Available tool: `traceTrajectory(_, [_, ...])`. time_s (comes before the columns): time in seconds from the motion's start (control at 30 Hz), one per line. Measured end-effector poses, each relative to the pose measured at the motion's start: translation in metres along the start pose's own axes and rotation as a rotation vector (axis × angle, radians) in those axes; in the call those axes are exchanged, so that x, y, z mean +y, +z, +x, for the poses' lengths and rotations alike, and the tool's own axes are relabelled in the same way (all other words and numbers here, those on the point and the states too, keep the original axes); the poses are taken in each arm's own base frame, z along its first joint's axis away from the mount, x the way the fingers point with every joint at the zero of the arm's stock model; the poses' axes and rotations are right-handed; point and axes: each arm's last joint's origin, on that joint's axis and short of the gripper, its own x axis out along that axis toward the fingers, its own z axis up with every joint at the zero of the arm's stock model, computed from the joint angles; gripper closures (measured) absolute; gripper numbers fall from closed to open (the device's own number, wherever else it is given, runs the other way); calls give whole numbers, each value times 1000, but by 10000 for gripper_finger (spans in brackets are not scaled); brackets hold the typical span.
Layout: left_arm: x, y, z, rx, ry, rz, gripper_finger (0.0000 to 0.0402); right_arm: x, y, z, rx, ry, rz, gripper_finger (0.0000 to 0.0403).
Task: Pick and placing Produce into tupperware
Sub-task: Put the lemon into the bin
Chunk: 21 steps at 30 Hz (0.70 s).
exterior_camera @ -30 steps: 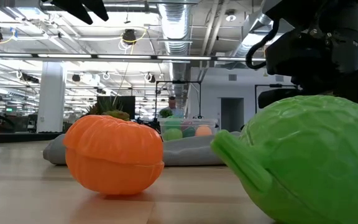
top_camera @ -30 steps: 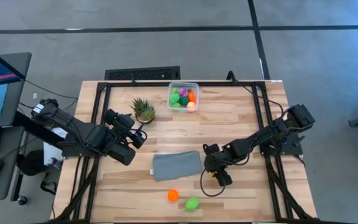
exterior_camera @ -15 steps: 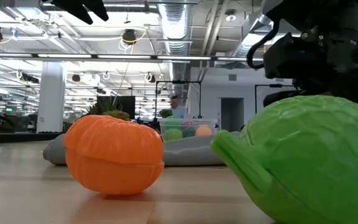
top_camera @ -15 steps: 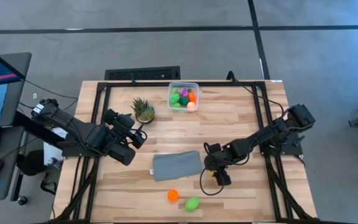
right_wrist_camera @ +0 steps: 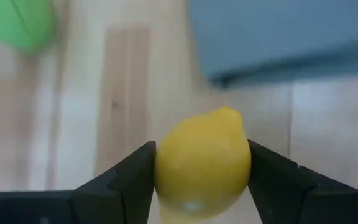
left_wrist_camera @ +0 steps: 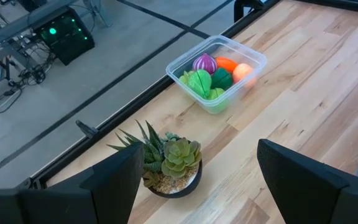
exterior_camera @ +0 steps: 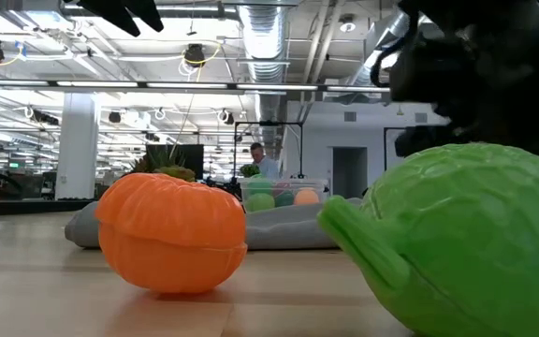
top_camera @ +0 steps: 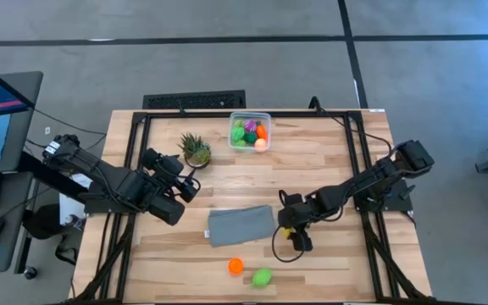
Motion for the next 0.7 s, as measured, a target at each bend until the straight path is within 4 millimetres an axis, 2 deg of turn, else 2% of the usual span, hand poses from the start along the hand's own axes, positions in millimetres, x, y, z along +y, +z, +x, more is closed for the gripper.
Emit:
traceTrajectory(0.2, [0,0,0,0,0,2,95,-10,0,-22,-85,-9,44,159])
traceTrajectory(0.47, [0,1,0,-17,7,0,95,-26,2,-68,-271,-67,111,159])
traceTrajectory(0.7, [0,1,0,-35,14,-1,95,-43,-7,-109,-452,-129,173,159])
